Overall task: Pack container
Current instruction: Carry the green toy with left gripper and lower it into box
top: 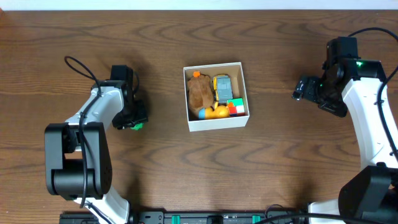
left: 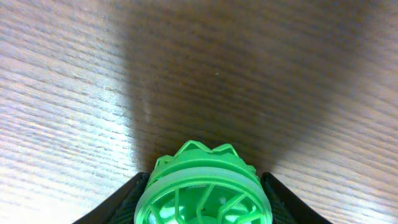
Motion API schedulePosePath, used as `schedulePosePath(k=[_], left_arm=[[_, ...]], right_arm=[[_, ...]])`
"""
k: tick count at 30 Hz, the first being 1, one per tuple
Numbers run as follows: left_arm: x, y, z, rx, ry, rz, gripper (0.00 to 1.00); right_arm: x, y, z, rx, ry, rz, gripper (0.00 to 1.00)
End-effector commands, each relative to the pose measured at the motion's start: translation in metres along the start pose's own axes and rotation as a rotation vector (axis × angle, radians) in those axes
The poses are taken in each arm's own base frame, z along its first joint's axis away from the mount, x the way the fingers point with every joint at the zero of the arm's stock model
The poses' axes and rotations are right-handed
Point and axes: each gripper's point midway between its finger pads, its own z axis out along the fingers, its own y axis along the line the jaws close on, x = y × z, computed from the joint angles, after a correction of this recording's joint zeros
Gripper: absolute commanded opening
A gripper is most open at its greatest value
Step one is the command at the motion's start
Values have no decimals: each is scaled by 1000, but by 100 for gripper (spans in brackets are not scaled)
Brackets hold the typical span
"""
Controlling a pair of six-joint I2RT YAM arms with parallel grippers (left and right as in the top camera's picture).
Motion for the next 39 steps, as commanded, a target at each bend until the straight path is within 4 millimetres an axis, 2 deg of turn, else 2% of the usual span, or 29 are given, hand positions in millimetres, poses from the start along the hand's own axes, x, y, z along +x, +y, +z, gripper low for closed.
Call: schedulePosePath(k=[1, 4, 9, 11, 13, 16, 19, 21, 22, 25, 26, 29, 30, 31, 35, 37, 39], left_arm=[[-23, -21, -41, 47, -120, 36, 12], [-30, -46, -79, 83, -212, 133, 6], [-21, -116, -147, 172, -419, 444, 6], [-9, -147, -165, 209, -494, 583, 6], [2, -173, -173, 236, -538, 690, 6], [20, -202, -170, 266, -545, 777, 6], [32, -216, -149, 259, -491, 823, 7], [35, -218, -134, 245, -450, 831, 15], [36, -219, -125, 238, -428, 829, 24], [37, -219, -108, 219, -384, 830, 29], [38, -219, -104, 214, -374, 830, 35], [38, -218, -102, 211, -367, 831, 44], [38, -218, -102, 211, -368, 831, 49], [38, -218, -102, 211, -368, 831, 60], [38, -219, -103, 211, -370, 831, 68], [38, -218, -105, 214, -376, 830, 76], [37, -218, -110, 219, -387, 829, 77]], right_arm=[[1, -2, 4, 3, 13, 0, 99], [1, -2, 4, 3, 13, 0, 99], [0, -2, 4, 3, 12, 1, 99], [0, -2, 4, 3, 12, 1, 99], [1, -2, 4, 3, 13, 1, 99], [1, -2, 4, 3, 14, 1, 99], [1, -2, 4, 3, 13, 1, 99], [1, -2, 4, 3, 14, 0, 99], [1, -2, 4, 3, 14, 0, 99], [1, -2, 4, 3, 13, 0, 99], [1, -2, 4, 3, 14, 0, 99], [1, -2, 4, 3, 14, 0, 99], [1, -2, 4, 3, 13, 0, 99], [1, -2, 4, 3, 13, 0, 99], [1, -2, 4, 3, 14, 0, 99], [1, -2, 4, 3, 14, 0, 99], [1, -2, 4, 4, 13, 0, 99]])
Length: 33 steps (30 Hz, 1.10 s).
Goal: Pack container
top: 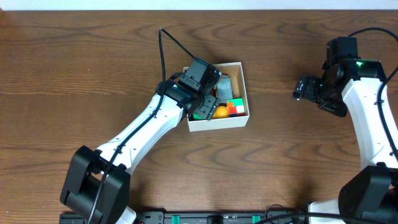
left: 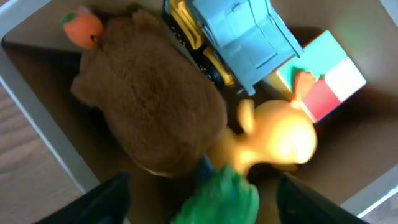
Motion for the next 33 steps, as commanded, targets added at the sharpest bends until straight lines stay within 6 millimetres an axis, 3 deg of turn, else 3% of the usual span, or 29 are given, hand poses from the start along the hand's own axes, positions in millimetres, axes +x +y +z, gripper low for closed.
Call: schedulePosePath(k=[1, 6, 9, 12, 13, 14, 19, 21, 25, 29, 33], left_arm=[[-6, 3, -15, -9, -38, 5, 77], [-11, 26, -48, -36, -96, -63, 79], [-14, 63, -79, -88, -166, -195, 80], [-13, 108, -109, -151, -243, -318, 81], [-11, 122, -117, -174, -263, -351, 87], [-8, 137, -125, -197, -278, -384, 100], [14, 193, -149, -292, -312, -520, 98], [23, 202, -150, -308, -294, -551, 98], [32, 213, -153, -326, -281, -576, 98], [41, 207, -161, -304, -273, -590, 98], [45, 202, -182, -318, -319, -588, 98]], right_arm=[[0, -2, 4, 6, 12, 0, 99], [-2, 1, 3, 1, 0, -70, 99], [-8, 9, -2, -7, -33, -108, 99], [-24, 34, -17, -45, -117, -191, 99], [-30, 44, -23, -62, -153, -218, 99], [-38, 57, -30, -85, -201, -252, 99], [-72, 113, -55, -191, -427, -356, 99], [-80, 127, -63, -219, -488, -378, 99], [-81, 131, -68, -217, -515, -442, 99], [-69, 121, -74, -209, -474, -396, 99], [-59, 109, -100, -189, -513, -392, 99]])
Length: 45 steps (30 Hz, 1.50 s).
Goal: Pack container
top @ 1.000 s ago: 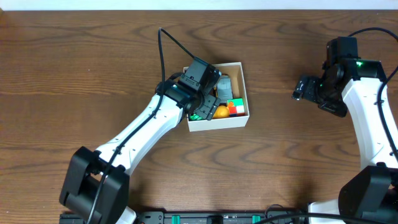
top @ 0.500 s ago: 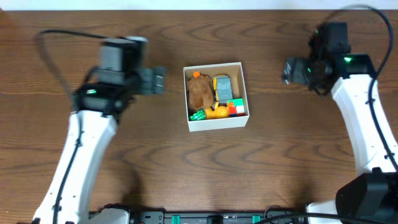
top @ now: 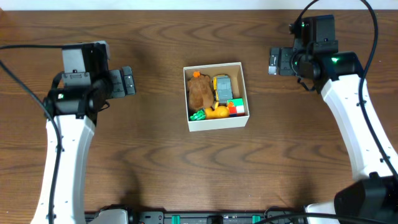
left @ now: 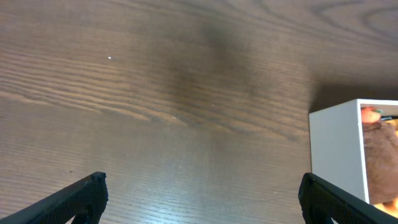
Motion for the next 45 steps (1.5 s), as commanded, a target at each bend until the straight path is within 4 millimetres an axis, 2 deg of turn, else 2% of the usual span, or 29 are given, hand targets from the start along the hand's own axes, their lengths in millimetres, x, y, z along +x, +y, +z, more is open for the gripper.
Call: schedulePosePath(k=[1, 4, 7, 12, 20, 22, 27, 45], left_arm=[[-2, 0, -27, 13, -67, -10, 98], [9, 0, -44, 21, -104, -10, 98], [30, 1, -57, 30, -138, -24, 98], [62, 3, -75, 45, -222, -55, 98], [104, 2, -102, 86, -301, -75, 98], [109, 2, -104, 86, -298, -76, 98], [112, 2, -103, 85, -282, -88, 98], [112, 3, -102, 85, -277, -95, 98]], right_arm=[[-14, -1, -48, 21, -108, -6, 99], [-7, 1, -76, 36, -149, -12, 99], [7, 7, -100, 31, -201, -28, 99], [52, 13, -126, -5, -276, -52, 99], [138, -15, -138, -13, -343, 39, 99], [151, -25, -137, 11, -365, 71, 99], [165, -43, -138, 72, -424, 112, 99], [186, -47, -130, 92, -337, 88, 99]])
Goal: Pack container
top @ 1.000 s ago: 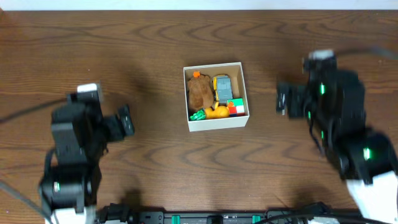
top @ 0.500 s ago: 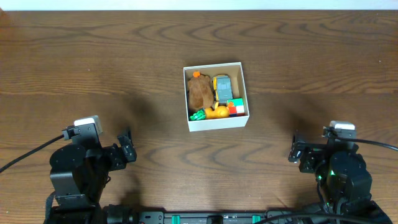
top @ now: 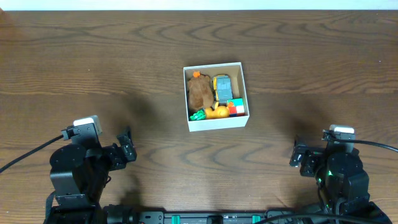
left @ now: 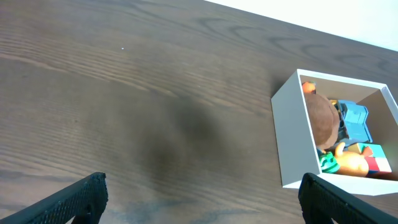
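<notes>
The white box [top: 216,124] stands at the table's middle. It holds a brown plush [top: 199,92], a blue and yellow truck [top: 222,86], an orange duck [top: 217,112], a colour cube [top: 236,107] and a green toy [top: 198,115] in its near left corner. My left gripper [top: 126,149] sits near the table's front left, open and empty, well away from the box. In the left wrist view the left gripper [left: 200,186] faces bare wood, with the box [left: 289,137] and green toy [left: 328,162] off to the right. My right gripper [top: 295,157] is at the front right and looks open, with nothing in it.
Dark wooden table [top: 93,62] all round the box. A white strip runs along the far edge [top: 199,4]. Cables trail from both arms at the near edge.
Both arms have left their places beside the box, far left and far right, and now sit at the near edge of the table. The left gripper is still open. The box's contents are unchanged.
My left gripper was first shut on the green toy on the table left of the box. Then it was over the box's near left corner with the toy. Then the toy lay in the box and the gripper was open at the far left. Now both arms are drawn back.
</notes>
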Motion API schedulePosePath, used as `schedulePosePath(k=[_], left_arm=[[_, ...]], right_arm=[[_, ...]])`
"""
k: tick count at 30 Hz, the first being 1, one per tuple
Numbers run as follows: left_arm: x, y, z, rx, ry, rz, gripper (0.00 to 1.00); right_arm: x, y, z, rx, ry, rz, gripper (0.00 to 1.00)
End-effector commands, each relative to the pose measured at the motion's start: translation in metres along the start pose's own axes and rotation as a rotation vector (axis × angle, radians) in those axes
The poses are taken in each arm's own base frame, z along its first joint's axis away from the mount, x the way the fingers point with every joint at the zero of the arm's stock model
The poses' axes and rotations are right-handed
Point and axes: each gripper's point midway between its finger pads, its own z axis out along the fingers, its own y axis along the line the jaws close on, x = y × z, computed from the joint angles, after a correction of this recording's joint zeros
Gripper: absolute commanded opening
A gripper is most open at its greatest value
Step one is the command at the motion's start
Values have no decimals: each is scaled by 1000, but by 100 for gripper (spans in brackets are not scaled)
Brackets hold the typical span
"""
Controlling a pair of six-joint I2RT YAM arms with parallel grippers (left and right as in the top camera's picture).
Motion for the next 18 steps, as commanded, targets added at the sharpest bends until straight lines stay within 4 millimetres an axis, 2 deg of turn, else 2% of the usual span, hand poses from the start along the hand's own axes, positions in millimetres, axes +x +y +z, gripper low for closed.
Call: schedulePosePath(k=[1, 7, 12, 18], left_arm=[[4, 0, 3, 7, 16, -9, 98], [4, 0, 3, 7, 16, -9, 98], [4, 0, 3, 7, 16, -9, 98], [4, 0, 3, 7, 16, -9, 98]], right_arm=[[4, -3, 0, 18, 6, 10, 99], [5, -14, -3, 43, -15, 30, 99], [-3, -7, -2, -36, -168, -104, 99], [-12, -8, 9, -39, -357, -89, 99]])
